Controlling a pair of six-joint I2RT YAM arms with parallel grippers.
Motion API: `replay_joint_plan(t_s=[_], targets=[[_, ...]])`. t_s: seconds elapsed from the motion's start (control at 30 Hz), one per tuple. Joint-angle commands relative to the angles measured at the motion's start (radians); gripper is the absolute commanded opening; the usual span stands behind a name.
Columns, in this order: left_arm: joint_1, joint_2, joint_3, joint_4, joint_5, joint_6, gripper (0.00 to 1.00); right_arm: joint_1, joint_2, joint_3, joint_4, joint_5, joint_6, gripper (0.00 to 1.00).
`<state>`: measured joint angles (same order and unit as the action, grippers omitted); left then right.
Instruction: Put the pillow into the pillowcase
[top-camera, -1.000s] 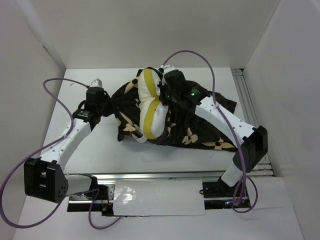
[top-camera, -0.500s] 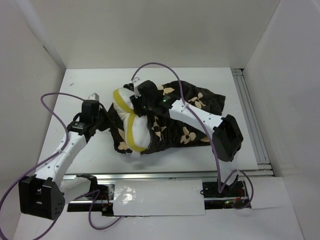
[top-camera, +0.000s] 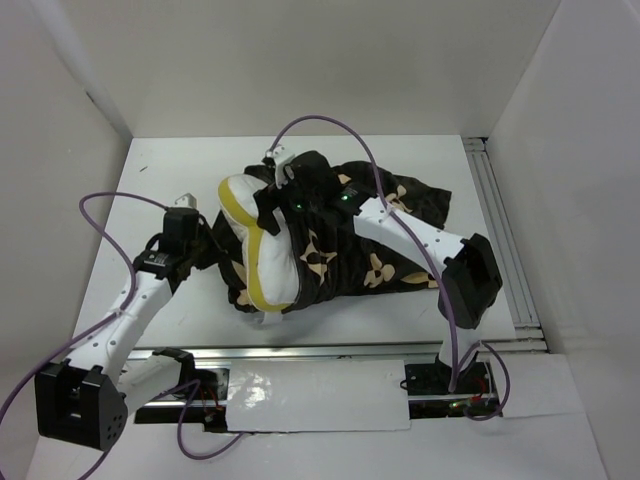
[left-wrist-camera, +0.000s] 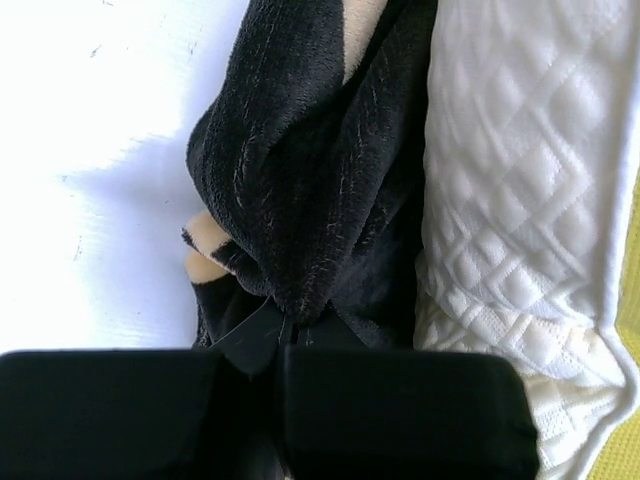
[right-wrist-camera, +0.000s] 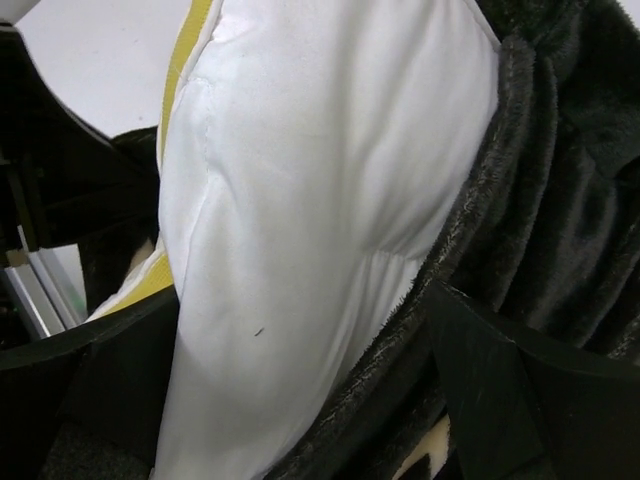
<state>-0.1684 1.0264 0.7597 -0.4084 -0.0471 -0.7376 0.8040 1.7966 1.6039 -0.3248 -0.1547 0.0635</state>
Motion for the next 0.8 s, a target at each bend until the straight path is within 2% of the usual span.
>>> replay_joint_plan(t_s=[0.0,0.07,0.1,0.2,0.33,0.37,0.4,0.47,0.5,0.63,0.67,0.77], targets=[[0.004,-0.003,-0.007,0.02,-0.066,0.004,0.0,-0.04,-0.068,0.031,-0.002,-0.05,-0.045,0.97],[0.004,0.006,-0.007,0.02,-0.066,0.015,0.0,-0.051,-0.097,-0.002,0.019,-0.161,-0.094,0.98],[0.004,0.006,-0.007,0.02,-0.079,0.015,0.0,-0.051,-0.127,-0.015,0.032,-0.295,-0.112,1.0],[0.004,0.029,-0.007,0.039,-0.079,0.015,0.0,-0.06,-0.17,-0.024,0.043,-0.512,-0.18,1.0],[0.004,0.038,-0.007,0.049,-0.069,0.006,0.0,-0.078,-0.209,-0.036,0.078,-0.565,-0.174,1.0],[0.004,0.038,-0.007,0.049,-0.06,0.006,0.0,-0.078,-0.209,-0.047,0.078,-0.527,-0.147,1.0],[0.004,0.038,-0.007,0.049,-0.06,0.006,0.0,-0.078,-0.209,-0.047,0.078,-0.368,-0.119,1.0],[0.004,0.029,-0.017,0.049,-0.06,0.006,0.0,-0.057,-0.154,0.013,0.009,-0.168,-0.058,0.96],[0.004,0.014,-0.028,0.049,-0.06,-0.003,0.0,-0.042,-0.09,0.037,-0.047,0.007,-0.019,0.93],[0.004,-0.011,-0.028,0.049,-0.073,-0.003,0.0,0.03,0.058,0.209,-0.181,0.307,0.022,0.87],[0.004,-0.011,-0.028,0.049,-0.073,-0.003,0.0,0.072,0.119,0.272,-0.238,0.358,0.033,0.87],[0.004,-0.02,-0.028,0.049,-0.073,-0.003,0.0,0.13,0.185,0.315,-0.278,0.484,0.042,0.87]])
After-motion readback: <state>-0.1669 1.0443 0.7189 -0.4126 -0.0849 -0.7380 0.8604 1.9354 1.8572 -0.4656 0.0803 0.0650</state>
